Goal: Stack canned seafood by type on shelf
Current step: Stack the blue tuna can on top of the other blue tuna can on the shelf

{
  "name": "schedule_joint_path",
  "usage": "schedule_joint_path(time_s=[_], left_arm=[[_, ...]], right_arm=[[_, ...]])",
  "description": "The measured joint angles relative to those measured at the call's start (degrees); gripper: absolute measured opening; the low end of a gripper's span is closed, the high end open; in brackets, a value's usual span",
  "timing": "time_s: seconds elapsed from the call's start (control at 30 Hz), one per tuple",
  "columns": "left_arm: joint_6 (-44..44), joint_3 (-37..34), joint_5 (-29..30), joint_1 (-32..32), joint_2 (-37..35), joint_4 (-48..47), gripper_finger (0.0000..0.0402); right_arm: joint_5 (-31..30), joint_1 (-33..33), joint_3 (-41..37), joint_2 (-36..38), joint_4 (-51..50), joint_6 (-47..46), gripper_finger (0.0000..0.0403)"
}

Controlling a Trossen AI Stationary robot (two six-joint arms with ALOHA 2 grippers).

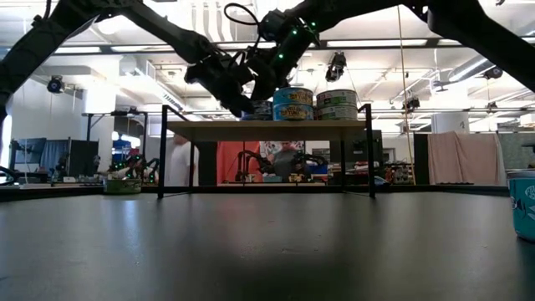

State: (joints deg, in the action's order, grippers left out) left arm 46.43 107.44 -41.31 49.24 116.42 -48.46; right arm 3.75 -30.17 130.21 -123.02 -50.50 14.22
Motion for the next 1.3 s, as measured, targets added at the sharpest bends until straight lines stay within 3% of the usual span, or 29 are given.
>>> schedule_joint_path(time_s=[0.6, 0.83, 1.0, 1.3], left_arm=[[2.59, 4.04, 4.0, 0.74, -0.2, -7.38, 0.04], [2.1, 10.31, 6.56, 0.93, -0.2, -16.78, 0.04], [-2.55, 14.77, 3.85, 0.91, -1.43, -20.03, 0.0385], [-7.28, 10.14, 3.18, 0.92, -9.69, -22.21, 0.0345]], right_arm=[[-0.02, -0.09, -0.14, -0.04, -0.78, -2.84, 0.0028], [0.02, 0.06, -0.36, 0.19, 3.28, -4.2, 0.0028], [-1.22, 0.13, -0.28, 1.34, 5.33, -4.22, 0.0028], [-1.38, 0.13, 4.35, 4.45, 6.2, -2.27, 0.0028]])
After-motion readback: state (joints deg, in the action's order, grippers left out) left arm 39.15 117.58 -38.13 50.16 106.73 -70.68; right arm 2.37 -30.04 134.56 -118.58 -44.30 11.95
